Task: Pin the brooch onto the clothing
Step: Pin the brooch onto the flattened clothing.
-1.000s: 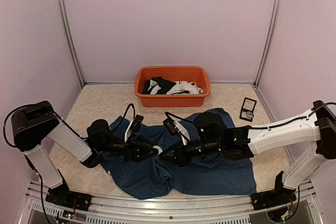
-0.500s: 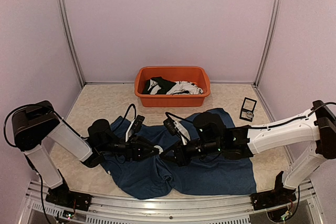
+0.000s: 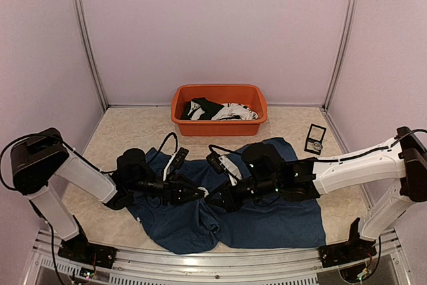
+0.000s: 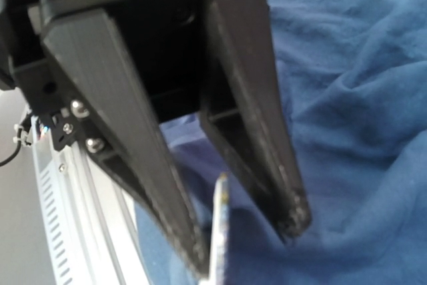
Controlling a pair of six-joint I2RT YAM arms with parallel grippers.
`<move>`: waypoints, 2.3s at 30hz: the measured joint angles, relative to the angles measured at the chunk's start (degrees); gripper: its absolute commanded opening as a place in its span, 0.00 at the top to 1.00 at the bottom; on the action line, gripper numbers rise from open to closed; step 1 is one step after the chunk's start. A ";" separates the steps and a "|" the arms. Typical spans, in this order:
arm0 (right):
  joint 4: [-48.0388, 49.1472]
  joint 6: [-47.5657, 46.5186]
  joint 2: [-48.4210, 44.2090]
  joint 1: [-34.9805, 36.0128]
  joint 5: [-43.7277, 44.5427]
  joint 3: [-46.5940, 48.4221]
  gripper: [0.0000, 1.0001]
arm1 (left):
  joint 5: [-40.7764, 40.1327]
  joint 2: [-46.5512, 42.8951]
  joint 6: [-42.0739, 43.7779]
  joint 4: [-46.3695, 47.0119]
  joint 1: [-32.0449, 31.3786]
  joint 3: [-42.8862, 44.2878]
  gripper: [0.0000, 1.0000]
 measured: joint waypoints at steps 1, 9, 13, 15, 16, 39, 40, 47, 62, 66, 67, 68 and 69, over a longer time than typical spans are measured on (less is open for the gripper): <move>-0.11 -0.20 0.00 0.00 -0.02 0.02 1.00 | 0.09 -0.24 0.39 -0.87 0.00 0.20 0.68; 0.11 -0.92 -0.02 0.46 -0.81 0.02 1.00 | 1.95 -2.32 2.60 -4.68 0.70 0.33 0.52; 0.68 -0.98 -0.02 0.68 -1.51 0.04 1.00 | 2.73 -3.82 3.08 -5.81 1.49 0.31 0.46; 0.79 -0.98 -0.02 0.90 -1.92 0.04 1.00 | 2.78 -4.83 3.45 -6.23 2.01 0.31 0.46; 0.83 -1.01 -0.02 1.03 -2.12 0.04 1.00 | 2.78 -5.27 3.69 -6.36 2.23 0.31 0.45; 3.43 -0.42 -2.40 1.25 -3.78 -0.55 1.00 | 5.95 -6.29 1.62 -1.31 4.00 -1.97 0.33; 3.54 -0.39 -2.40 1.25 -3.76 -0.55 1.00 | 6.25 -6.01 1.16 -0.50 4.13 -2.08 0.33; 4.04 -0.11 -2.40 1.22 -3.69 -0.85 1.00 | 8.70 -4.04 -1.77 3.50 4.50 -2.16 0.31; 4.35 0.22 -2.40 0.98 -3.39 -0.85 1.00 | 10.84 -0.46 -5.66 7.54 4.33 -1.81 0.37; 4.35 0.22 -2.40 0.90 -3.41 -0.85 1.00 | 10.67 -0.04 -6.19 8.24 4.11 -1.70 0.38; 4.35 0.22 -2.40 0.90 -3.41 -0.85 1.00 | 10.62 0.09 -6.27 8.44 4.11 -1.68 0.38; 4.35 0.20 -2.38 0.90 -3.41 -0.85 1.00 | 10.56 0.22 -6.45 8.70 4.11 -1.66 0.38; 4.35 0.22 -2.38 0.90 -3.41 -0.85 1.00 | 10.43 0.44 -6.60 9.11 4.09 -1.64 0.38</move>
